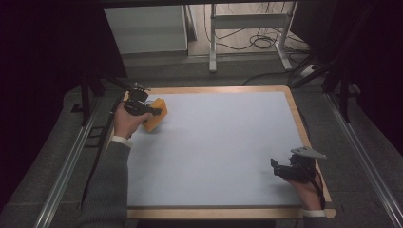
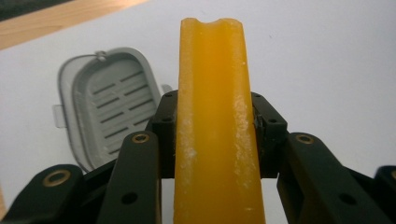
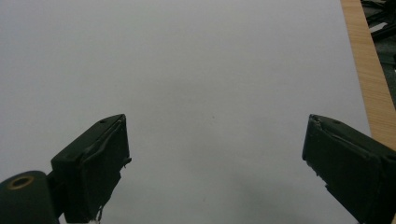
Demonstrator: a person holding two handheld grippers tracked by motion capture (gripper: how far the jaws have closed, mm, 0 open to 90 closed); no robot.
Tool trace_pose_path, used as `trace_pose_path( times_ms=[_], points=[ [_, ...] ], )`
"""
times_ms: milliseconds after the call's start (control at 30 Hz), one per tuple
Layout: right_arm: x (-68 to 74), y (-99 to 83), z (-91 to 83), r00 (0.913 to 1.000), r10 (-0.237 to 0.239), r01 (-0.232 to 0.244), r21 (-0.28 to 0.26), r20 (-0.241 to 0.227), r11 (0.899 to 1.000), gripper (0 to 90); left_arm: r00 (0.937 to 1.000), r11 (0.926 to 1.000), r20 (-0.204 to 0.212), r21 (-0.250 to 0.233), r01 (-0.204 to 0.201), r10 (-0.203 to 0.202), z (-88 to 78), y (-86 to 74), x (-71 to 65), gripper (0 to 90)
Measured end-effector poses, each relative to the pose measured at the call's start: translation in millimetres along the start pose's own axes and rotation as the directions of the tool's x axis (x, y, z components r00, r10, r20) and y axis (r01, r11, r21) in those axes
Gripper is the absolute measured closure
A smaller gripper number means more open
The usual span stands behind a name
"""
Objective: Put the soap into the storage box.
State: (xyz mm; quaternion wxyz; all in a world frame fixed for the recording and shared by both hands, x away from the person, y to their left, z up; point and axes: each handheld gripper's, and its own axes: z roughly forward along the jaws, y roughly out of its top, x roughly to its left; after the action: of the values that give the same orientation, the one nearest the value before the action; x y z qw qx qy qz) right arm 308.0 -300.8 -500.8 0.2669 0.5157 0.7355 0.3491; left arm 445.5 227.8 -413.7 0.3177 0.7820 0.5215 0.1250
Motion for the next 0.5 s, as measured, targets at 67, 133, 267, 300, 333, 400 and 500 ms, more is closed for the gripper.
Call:
trace_pose_path(
  times_ms=[67, 133, 267, 300, 333, 400, 500],
  points=[
    [-0.4, -0.2, 0.1, 1.0000, 0.001, -0.001, 0.000, 0.005, 1.000, 7.3, 0.9999, 0.9999, -0.001, 0.000, 0.012, -0.012, 1.1, 2.1, 4.6, 61.1],
    [-1.1, -0.4, 0.1, 1.0000, 0.002, -0.002, 0.002, 0.005, 1.000, 7.3, 0.9997, 0.9997, -0.003, -0.001, 0.023, -0.023, 1.6, 4.1, 9.0, 61.1],
    [-1.4, -0.8, 0.7, 1.0000, 0.002, -0.002, 0.002, 0.005, 1.000, 7.3, 0.9990, 0.9990, -0.005, -0.012, 0.044, -0.044, 2.1, 6.9, 15.5, 61.1],
    [-1.4, -0.8, 0.7, 1.0000, 0.002, -0.002, 0.002, 0.005, 1.000, 7.3, 0.9990, 0.9990, -0.005, -0.012, 0.044, -0.044, 2.1, 6.9, 15.5, 61.1],
    [-1.4, -0.8, 0.6, 1.0000, 0.002, -0.002, 0.002, 0.005, 1.000, 7.3, 0.9982, 0.9980, -0.005, -0.019, 0.059, -0.060, 2.3, 7.5, 18.6, 61.1],
    [-1.6, -0.7, 0.6, 1.0000, 0.003, -0.003, 0.002, 0.006, 1.000, 7.3, 0.9974, 0.9975, -0.025, -0.025, 0.066, -0.067, 2.9, 8.1, 19.9, 61.1],
    [-1.7, -0.8, 0.4, 1.0000, 0.004, -0.004, 0.001, 0.005, 1.000, 7.3, 0.9969, 0.9970, -0.026, -0.024, 0.073, -0.074, 4.4, 8.4, 21.8, 61.1]
  ],
)
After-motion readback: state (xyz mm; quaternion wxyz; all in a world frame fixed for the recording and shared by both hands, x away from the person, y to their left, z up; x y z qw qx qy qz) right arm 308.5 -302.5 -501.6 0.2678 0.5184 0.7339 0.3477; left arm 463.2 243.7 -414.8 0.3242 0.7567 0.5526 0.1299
